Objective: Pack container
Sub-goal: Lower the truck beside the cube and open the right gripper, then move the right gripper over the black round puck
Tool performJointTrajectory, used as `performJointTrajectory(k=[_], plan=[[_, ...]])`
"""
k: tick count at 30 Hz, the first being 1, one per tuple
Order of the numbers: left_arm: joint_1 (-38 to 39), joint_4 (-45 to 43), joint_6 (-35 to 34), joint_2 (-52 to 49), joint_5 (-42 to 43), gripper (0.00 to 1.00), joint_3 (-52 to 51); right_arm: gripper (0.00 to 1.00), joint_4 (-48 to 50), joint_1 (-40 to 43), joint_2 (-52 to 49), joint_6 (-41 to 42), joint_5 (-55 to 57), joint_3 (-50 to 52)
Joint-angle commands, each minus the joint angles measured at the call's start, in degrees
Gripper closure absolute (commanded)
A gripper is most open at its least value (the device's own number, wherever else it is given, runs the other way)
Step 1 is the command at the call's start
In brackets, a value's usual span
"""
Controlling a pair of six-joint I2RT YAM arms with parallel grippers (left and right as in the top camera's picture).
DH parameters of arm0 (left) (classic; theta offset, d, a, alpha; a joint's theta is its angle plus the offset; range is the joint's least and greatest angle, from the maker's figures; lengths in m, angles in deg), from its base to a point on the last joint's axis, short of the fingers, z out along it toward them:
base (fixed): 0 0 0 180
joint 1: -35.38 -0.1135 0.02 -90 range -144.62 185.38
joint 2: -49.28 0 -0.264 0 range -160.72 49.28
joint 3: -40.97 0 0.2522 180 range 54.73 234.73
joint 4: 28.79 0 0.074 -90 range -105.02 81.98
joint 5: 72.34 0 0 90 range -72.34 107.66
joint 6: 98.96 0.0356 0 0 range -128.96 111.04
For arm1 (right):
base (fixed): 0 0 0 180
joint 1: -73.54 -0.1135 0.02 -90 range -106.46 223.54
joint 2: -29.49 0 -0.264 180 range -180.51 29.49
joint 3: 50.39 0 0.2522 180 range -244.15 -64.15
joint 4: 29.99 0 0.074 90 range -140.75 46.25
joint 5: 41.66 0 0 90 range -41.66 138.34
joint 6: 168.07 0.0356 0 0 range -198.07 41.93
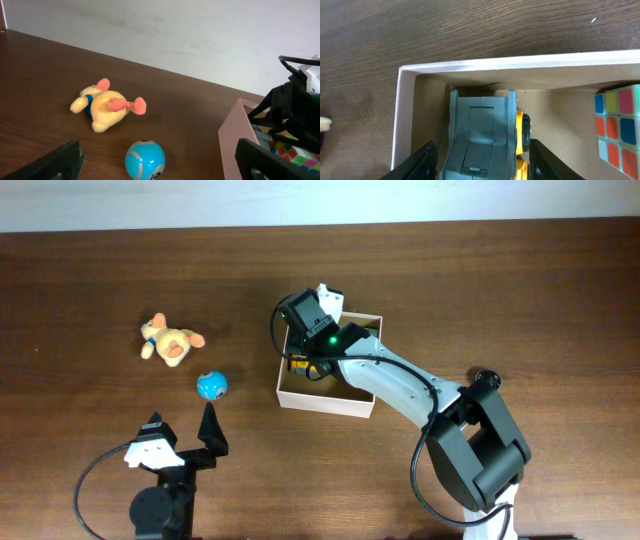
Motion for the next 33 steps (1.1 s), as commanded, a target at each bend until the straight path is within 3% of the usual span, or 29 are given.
performJointTrajectory(k=[1, 8, 18, 27, 33], plan=[[-0.3, -0.2, 0.9, 0.4, 0.9, 0.01, -0.3, 0.47, -0.4, -0.6, 0.8, -3.4, -1.8, -1.3], [-0.3, -0.2, 0.9, 0.4, 0.8, 0.01, -0.3, 0.46, -5.3, -0.5, 9.1, -7.5, -0.9, -1.3], [-0.3, -0.2, 0.9, 0.4, 0.8, 0.01, -0.3, 0.36, -14.8, -0.4, 24.0, -13.4, 5.4, -1.3], [-0.3, -0.2, 0.9, 0.4, 0.8, 0.01, -0.3, 0.03, -34.9, 5.2, 30.3, -9.8, 9.4, -1.3], [-0.3, -0.2, 0.9, 0.4, 0.8, 0.01, -0.3, 0.01, -46.6, 13.6, 30.3, -5.9, 9.3, -1.3]])
